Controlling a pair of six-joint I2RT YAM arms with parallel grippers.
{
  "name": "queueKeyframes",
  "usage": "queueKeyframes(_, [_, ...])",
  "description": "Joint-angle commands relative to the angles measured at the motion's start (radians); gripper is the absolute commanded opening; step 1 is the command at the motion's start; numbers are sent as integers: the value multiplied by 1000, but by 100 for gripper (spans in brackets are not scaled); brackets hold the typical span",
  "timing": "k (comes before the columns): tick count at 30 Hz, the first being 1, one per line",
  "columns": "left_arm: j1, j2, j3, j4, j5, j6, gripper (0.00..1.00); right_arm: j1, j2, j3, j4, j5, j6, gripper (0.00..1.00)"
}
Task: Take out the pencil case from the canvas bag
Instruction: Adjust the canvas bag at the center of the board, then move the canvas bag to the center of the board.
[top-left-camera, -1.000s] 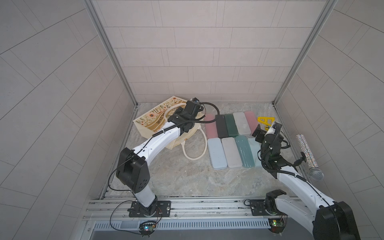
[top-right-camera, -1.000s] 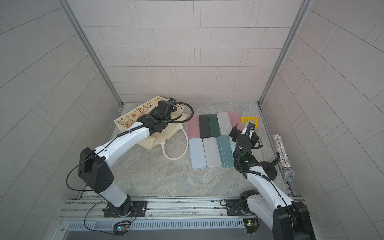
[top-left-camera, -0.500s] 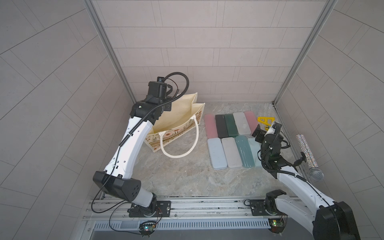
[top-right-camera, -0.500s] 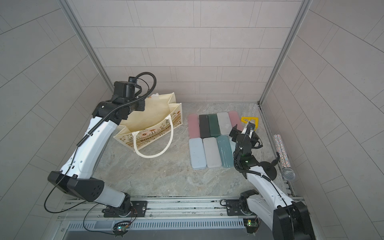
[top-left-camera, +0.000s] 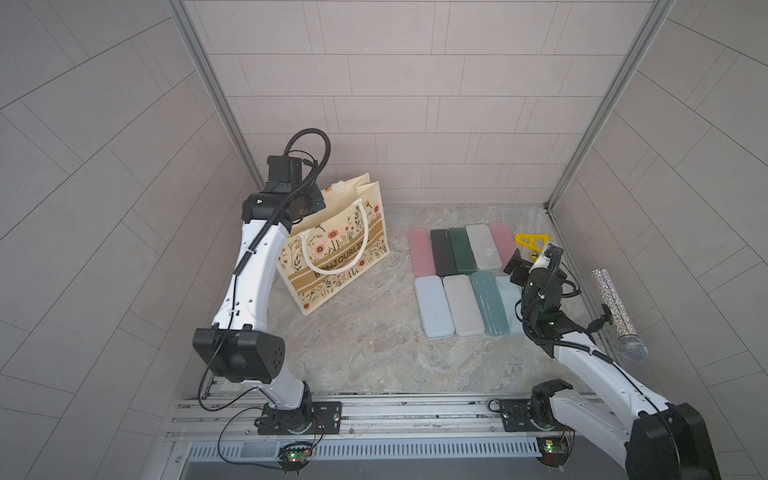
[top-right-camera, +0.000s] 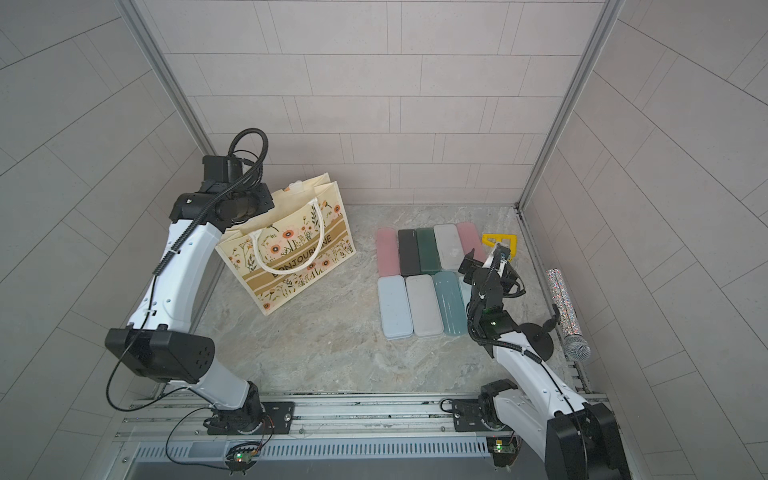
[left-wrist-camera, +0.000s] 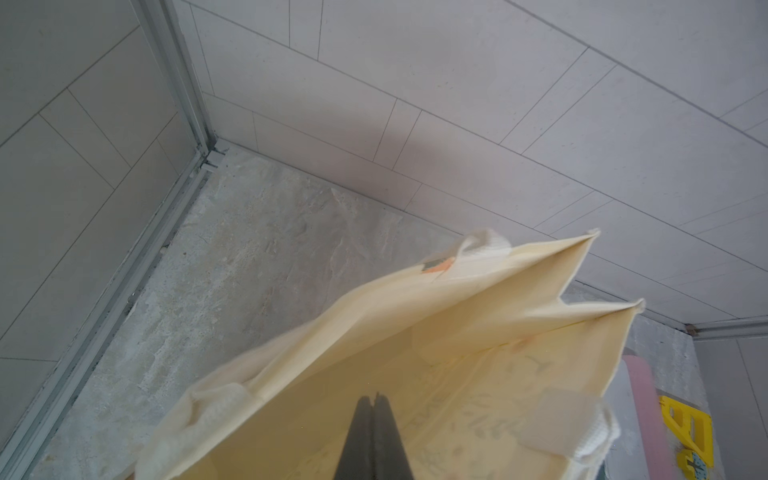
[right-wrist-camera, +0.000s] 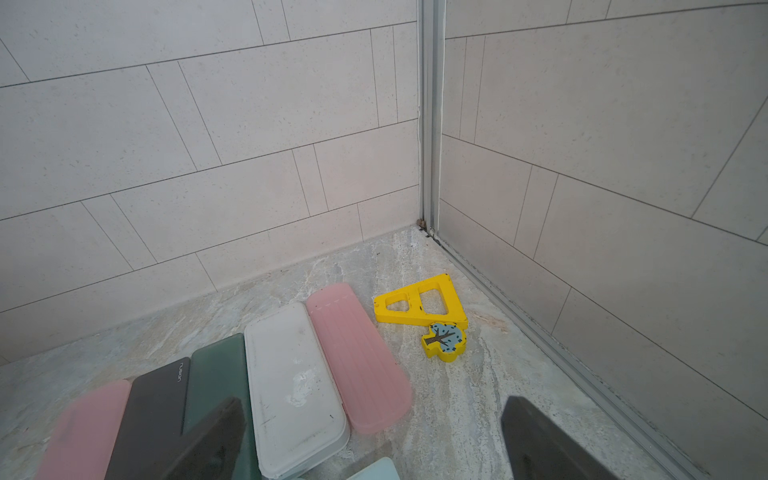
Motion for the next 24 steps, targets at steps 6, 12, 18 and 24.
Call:
queueKeyframes(6, [32, 3, 60, 24, -29, 60, 49, 5, 13, 5, 5, -14, -11, 100])
queueKeyframes(12, [31, -87, -28, 139, 76, 88, 64, 5, 17, 8, 12, -41, -15, 100])
queueKeyframes(18, [26, -297, -223, 329, 212, 127, 71, 30, 68, 28, 52, -175, -54, 100])
queueKeyframes(24, [1, -650, -584, 360, -52, 12, 71, 128, 129, 47, 100, -163, -136, 100])
